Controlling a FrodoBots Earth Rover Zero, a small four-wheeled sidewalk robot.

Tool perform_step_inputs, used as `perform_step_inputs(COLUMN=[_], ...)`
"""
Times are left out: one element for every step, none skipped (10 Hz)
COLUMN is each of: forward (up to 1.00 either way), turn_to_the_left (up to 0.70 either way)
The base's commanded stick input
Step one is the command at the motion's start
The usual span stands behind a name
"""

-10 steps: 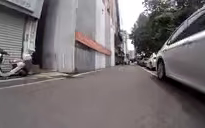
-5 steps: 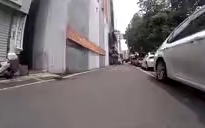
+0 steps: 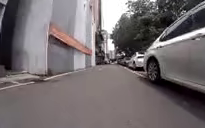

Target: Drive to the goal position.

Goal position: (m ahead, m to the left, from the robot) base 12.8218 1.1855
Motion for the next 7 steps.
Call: perform_step_inputs(forward=[0.7,0.7,0.7,0.7,0.7,0.7,0.7], turn_to_the_left=[0.0,-0.02,-0.06,-0.1,-0.14,-0.14,0.0])
